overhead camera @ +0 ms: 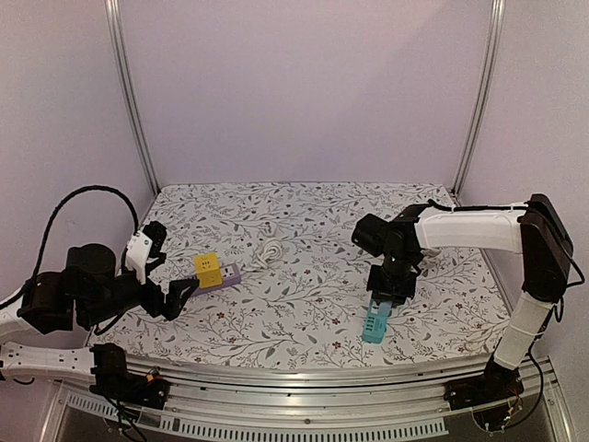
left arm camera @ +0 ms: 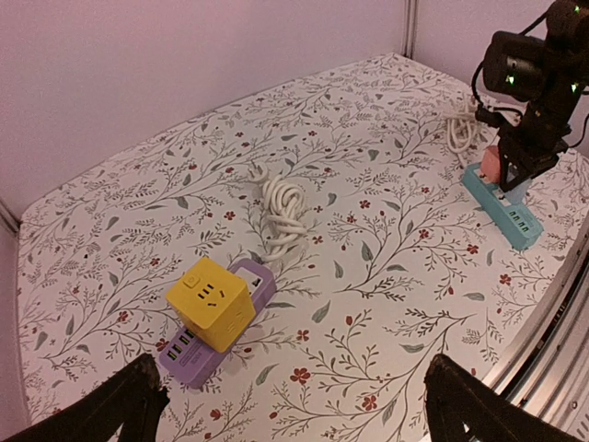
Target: Insert the plug
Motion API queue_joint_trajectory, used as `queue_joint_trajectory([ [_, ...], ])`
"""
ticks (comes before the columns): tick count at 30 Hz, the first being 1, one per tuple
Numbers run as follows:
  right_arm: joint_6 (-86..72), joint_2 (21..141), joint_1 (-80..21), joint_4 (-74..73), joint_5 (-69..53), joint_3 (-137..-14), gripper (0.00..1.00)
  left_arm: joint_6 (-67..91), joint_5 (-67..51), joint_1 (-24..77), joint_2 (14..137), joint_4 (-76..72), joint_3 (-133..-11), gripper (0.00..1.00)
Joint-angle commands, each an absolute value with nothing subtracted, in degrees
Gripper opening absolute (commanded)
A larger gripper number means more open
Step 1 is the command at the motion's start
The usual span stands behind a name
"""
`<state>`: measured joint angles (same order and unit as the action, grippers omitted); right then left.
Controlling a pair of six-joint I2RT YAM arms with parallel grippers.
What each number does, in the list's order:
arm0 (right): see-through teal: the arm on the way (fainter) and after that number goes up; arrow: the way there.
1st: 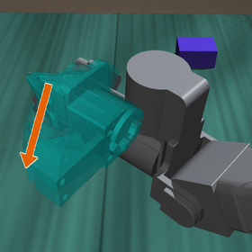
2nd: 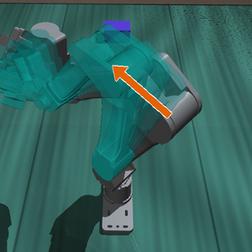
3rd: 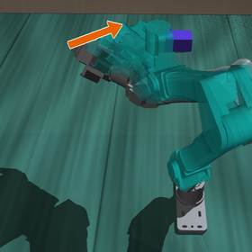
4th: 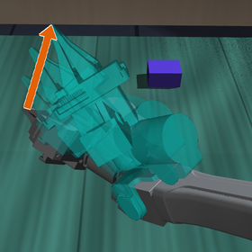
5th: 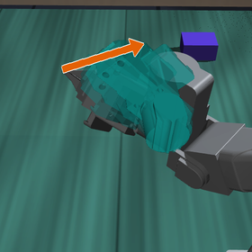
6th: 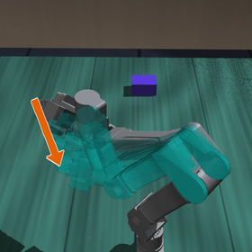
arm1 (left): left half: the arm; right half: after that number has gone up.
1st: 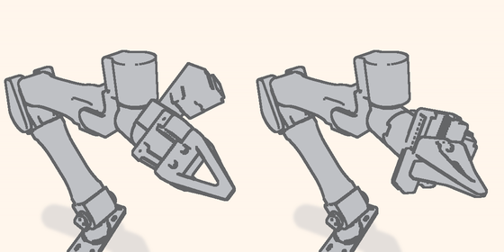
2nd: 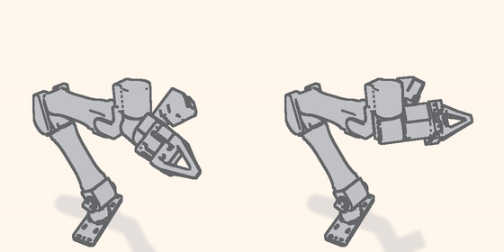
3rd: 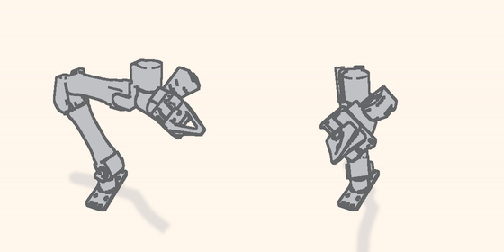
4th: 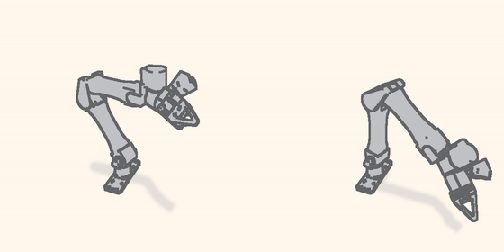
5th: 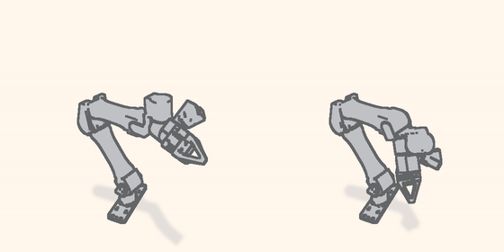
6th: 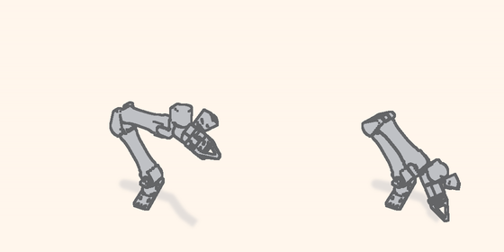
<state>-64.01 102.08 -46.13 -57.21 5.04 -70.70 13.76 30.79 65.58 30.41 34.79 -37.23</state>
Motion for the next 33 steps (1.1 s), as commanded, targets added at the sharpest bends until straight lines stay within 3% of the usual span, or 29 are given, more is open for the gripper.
queue_joint_trajectory([
  [1,-63.66,105.18,-46.41,-56.61,5.19,-69.03,0.00,13.87,31.65,66.26,30.83,35.09,-36.48,0.99],
  [20,-58.32,109.58,-44.34,-49.79,2.24,-65.43,0.00,14.20,32.52,66.25,31.27,35.62,-37.45,1.00],
  [33,-45.44,112.59,-38.93,-54.57,4.93,-76.19,0.00,12.35,34.73,66.18,35.33,34.89,-40.76,1.00],
])
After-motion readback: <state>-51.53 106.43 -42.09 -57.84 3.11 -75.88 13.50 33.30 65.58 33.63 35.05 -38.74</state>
